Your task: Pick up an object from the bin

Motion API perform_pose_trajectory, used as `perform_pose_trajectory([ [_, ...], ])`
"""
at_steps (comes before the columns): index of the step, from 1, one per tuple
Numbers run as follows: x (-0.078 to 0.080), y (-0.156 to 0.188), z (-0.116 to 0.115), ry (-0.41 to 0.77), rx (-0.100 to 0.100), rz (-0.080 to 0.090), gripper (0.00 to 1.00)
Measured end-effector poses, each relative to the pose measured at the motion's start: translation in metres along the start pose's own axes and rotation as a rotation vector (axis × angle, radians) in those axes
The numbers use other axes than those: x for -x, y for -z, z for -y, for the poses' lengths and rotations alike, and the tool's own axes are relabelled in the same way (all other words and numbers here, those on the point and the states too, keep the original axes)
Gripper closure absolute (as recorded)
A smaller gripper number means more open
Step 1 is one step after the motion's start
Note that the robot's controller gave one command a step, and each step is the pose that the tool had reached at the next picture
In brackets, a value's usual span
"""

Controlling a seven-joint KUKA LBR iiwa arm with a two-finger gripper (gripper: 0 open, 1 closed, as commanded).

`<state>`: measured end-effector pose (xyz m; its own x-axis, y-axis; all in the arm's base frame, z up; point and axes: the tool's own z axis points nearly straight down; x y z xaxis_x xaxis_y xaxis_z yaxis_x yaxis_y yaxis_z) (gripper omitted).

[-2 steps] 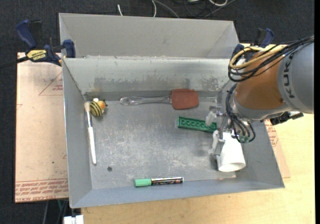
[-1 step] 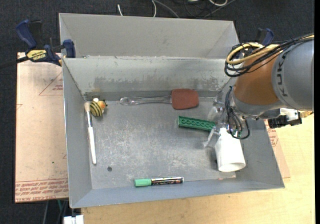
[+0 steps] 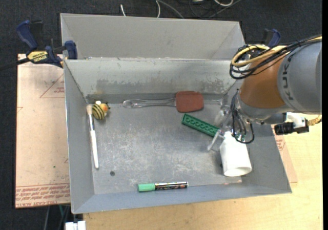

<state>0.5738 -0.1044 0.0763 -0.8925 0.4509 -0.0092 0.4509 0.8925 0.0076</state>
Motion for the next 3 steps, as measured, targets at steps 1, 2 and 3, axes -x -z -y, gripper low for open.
perform_pose_trajectory([
  [1,0.008,0.005,0.016,0.294,0.017,-0.006,0.00],
  [2,-0.009,0.001,0.028,0.129,0.008,0.000,0.00],
  [3,-0.003,-0.003,0.027,-0.033,0.011,-0.003,0.00],
])
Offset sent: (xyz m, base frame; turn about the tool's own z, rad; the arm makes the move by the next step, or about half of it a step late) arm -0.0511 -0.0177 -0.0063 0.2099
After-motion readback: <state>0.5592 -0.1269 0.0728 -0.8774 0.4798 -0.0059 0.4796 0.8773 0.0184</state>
